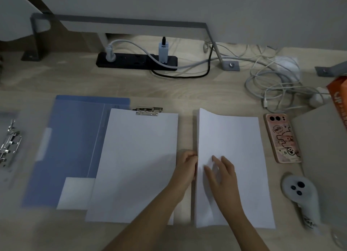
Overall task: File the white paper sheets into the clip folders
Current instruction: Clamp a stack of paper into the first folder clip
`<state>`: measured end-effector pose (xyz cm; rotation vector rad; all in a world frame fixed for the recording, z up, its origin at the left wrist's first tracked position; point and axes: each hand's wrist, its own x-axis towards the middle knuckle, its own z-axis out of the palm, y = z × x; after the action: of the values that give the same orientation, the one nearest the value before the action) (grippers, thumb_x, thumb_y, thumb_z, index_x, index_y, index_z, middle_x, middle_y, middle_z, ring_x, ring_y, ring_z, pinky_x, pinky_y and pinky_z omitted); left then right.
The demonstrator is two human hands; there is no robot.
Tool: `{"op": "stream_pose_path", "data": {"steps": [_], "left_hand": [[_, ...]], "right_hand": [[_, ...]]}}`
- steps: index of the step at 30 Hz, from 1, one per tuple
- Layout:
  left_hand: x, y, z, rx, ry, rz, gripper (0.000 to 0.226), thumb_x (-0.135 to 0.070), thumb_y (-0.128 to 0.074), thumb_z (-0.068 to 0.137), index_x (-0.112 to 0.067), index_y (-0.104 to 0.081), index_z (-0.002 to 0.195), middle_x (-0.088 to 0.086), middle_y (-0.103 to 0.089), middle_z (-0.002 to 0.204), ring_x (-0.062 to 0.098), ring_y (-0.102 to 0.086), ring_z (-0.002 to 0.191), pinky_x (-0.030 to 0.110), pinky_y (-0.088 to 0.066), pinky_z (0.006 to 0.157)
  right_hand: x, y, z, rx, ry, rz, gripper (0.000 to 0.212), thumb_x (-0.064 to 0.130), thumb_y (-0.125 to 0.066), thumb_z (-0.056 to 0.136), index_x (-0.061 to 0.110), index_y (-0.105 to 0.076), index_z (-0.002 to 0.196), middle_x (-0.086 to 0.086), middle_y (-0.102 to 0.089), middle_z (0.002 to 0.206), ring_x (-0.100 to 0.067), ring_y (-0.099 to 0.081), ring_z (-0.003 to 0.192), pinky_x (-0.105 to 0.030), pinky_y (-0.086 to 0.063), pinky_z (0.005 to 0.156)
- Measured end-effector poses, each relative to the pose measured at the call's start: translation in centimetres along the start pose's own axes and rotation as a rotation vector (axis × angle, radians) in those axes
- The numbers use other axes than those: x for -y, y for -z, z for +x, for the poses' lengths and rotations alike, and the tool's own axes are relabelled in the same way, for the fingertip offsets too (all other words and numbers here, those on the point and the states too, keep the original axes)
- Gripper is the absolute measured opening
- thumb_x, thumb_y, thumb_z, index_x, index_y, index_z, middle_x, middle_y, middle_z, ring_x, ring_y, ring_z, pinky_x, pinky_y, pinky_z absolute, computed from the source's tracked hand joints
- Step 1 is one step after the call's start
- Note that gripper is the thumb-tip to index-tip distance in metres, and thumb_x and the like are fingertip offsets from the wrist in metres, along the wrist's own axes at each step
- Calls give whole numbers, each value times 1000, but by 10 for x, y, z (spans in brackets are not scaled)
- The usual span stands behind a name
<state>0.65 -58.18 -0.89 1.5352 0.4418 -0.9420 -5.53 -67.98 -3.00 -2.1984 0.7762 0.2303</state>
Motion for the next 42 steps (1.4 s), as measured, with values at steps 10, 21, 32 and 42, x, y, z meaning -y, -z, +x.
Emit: {"op": "stream_pose_path", "data": {"steps": [10, 21, 32, 42], "left_hand": [[11, -8, -19, 112, -194, 4, 31, -17, -38, 98, -23, -53, 125, -13, -58, 108, -7, -56, 92, 6, -50, 67], [17, -11, -20, 132, -223, 14, 39, -15, -40, 97, -26, -46, 134, -5, -59, 125, -1, -58, 102, 5, -49, 75], [24, -8, -13, -48, -316, 256, 39, -18, -42, 96, -22, -42, 135, -6, -50, 134, -1, -50, 109, 15, -41, 97], [19, -38, -14, -43, -110, 381, 51, -41, -26, 98, -20, -19, 144, 1, -42, 140, 20, -44, 128, 22, -37, 93]], "right_hand": [[0, 22, -3, 132, -52, 260, 48, 41, -52, 86, 31, -44, 133, 2, -31, 152, -18, -32, 137, -37, -29, 113], [-4, 27, -4, 156, -60, 355, 42, 38, -50, 90, 29, -49, 130, 9, -33, 150, -1, -33, 127, -22, -25, 100], [-15, 13, 0, 41, -18, 268, 35, 29, -42, 95, 17, -56, 125, -1, -49, 140, -15, -46, 127, -36, -35, 110], [-10, 9, -4, -16, -31, 312, 41, 29, -33, 98, 13, -50, 131, -4, -51, 137, -10, -47, 121, -14, -31, 95]]}}
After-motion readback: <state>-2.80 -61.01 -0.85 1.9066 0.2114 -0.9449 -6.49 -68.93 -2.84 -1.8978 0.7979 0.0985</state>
